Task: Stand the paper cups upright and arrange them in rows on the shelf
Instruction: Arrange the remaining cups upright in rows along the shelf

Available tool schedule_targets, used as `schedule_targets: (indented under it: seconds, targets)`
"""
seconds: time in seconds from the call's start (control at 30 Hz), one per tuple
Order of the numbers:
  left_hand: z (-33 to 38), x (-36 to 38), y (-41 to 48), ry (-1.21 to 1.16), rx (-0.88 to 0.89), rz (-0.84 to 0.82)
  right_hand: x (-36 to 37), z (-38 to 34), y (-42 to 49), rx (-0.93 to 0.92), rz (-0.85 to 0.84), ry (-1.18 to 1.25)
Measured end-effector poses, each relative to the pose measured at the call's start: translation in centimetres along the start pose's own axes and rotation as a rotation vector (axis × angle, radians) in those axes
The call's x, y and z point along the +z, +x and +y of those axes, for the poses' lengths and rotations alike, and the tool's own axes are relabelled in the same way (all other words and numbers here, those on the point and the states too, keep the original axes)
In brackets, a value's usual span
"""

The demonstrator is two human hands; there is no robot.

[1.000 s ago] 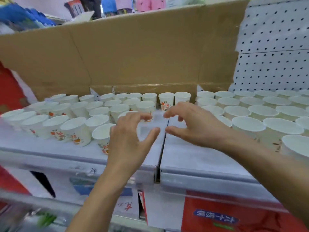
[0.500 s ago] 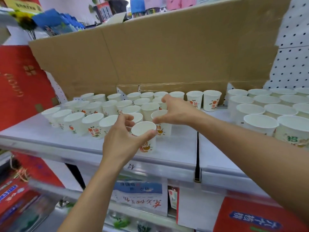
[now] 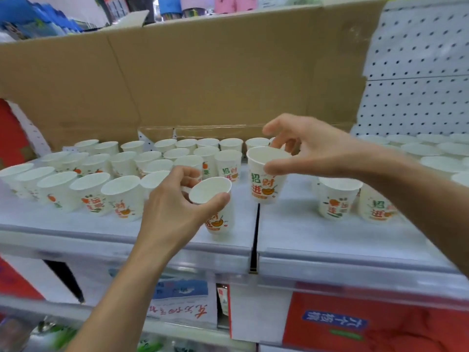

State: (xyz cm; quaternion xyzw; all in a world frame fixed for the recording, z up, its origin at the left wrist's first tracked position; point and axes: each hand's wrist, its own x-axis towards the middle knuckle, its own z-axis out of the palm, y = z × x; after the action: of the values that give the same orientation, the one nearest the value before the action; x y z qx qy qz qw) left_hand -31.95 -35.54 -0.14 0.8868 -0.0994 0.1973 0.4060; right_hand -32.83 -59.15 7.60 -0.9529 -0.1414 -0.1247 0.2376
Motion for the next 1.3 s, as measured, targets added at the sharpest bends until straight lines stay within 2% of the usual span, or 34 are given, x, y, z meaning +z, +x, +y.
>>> schedule_targets:
  seconds: [0.17,0.37,0.63,0.8,0.97,1.17,1.3]
  targets:
    - [5.6,4.6,-1.1,-0.063,0.110,-0.131,-5.7,3.9,-7.4,0.056,-0.099,-0.100]
    - [9.9,9.3,-2.7,-0.055,0.140,-0.269,-6.0,7.1,-12.1,0.103,-0.138,-0.299]
    - [12.4,11.5,-4.3,0.105,0.159,-0.267,-5.8,8.1,-13.1,0.043,-0.136,-0.476]
    - [12.8,11.5,-4.7,0.202,0.144,-0.245,-5.7,8.9,-13.4,0.014,-0.105,-0.530]
    - [13.4,11.2,-5.1,0.246,0.145,-0.295,-5.6,9.7,-14.2,-0.078,-0.057,-0.532]
    - [10.6,10.2,-5.2,0.003,0.467,-0.328,-5.1,10.3,-15.3,-0.121,-0.046,-0.485]
    - [10.3,10.8,-5.1,-0.015,0.524,-0.331,-4.6,11.0,-15.5,-0.109,-0.030,-0.474]
